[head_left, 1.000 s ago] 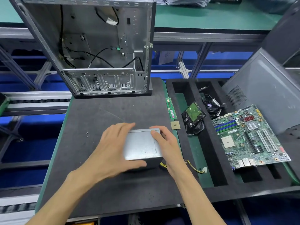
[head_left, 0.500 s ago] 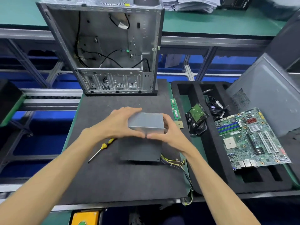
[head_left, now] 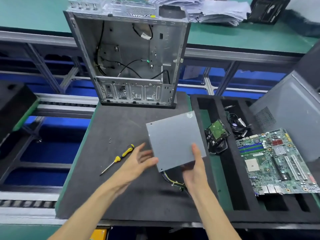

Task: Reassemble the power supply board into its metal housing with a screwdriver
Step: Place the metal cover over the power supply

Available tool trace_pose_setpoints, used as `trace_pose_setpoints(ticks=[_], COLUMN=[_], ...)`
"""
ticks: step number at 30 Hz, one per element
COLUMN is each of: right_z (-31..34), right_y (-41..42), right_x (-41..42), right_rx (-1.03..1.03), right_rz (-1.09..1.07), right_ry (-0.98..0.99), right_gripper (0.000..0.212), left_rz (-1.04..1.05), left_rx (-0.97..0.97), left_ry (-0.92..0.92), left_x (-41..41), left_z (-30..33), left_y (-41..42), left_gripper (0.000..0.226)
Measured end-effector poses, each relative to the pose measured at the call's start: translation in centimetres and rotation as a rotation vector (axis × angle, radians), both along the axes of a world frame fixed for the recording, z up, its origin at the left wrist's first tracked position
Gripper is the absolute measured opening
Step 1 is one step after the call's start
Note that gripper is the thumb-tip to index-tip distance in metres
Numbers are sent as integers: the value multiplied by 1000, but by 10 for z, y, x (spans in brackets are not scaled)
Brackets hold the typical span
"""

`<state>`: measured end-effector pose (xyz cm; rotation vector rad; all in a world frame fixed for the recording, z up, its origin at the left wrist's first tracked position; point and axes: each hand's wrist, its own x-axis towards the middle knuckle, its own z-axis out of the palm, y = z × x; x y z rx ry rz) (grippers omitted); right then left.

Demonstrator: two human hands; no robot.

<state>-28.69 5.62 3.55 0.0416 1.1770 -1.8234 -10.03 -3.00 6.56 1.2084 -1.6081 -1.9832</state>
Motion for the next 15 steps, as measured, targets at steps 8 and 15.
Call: trace_pose_setpoints(ticks=[8,15], right_z=[-4,3], right_y=[13,18], right_x=[17,6], right_rx=[-109,-163], right_rz=[101,179], right_ry=[-164,-142], right_gripper=[57,78], left_rz=[264,271], left_rx=[-233,-418], left_ry=[28,56], left_x=[-30,-30], left_z=[23,40], left_y=[9,23], left_gripper=[87,86])
